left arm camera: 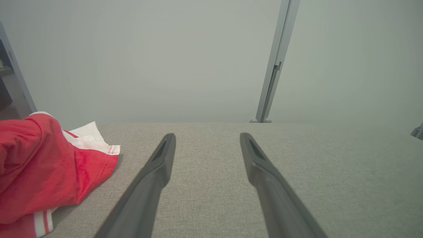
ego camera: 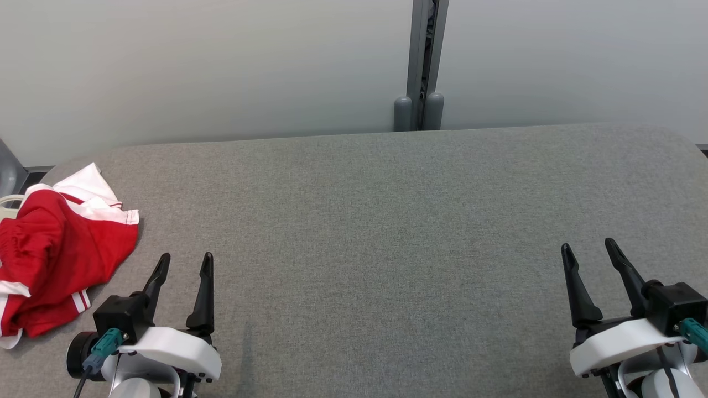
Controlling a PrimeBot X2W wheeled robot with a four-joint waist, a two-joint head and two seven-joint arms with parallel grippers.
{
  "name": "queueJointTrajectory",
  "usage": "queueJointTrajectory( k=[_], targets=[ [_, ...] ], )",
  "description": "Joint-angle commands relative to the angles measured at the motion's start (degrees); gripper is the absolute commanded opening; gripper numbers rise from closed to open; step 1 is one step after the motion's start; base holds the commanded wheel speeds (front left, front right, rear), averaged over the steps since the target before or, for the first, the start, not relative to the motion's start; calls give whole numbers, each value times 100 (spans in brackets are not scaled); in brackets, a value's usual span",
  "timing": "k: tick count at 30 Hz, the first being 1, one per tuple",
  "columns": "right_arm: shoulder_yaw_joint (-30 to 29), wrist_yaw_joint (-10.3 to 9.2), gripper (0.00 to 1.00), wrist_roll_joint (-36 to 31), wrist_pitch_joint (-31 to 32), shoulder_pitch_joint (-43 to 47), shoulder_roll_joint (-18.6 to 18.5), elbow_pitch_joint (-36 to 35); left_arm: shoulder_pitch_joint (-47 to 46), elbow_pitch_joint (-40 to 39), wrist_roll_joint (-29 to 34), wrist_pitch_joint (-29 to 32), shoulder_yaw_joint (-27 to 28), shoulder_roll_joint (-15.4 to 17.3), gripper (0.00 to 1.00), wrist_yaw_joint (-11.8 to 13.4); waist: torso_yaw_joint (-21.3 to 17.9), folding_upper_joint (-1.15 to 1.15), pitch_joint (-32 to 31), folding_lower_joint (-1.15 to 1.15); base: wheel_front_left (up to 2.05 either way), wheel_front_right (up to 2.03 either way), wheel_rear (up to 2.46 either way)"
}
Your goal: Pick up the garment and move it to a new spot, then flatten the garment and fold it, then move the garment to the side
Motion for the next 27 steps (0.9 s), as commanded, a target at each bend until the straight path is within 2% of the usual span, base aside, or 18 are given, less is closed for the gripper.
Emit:
queueJointTrajectory(
  k=[1,20,27],
  targets=[
    [-25,25,100,-96,-68,-77,-15,14,-98,10,109,-54,41,15,100,-30,-1,0,-1,0,0,0,0],
    [-20,22,100,-432,-263,-54,30,-19,-116,156,498,-239,192,-89,100,-138,-13,0,3,0,0,0,0],
    [-60,22,100,-290,-250,-43,58,-21,-122,195,408,-238,248,-127,100,-151,-16,0,7,0,0,0,0]
  ],
)
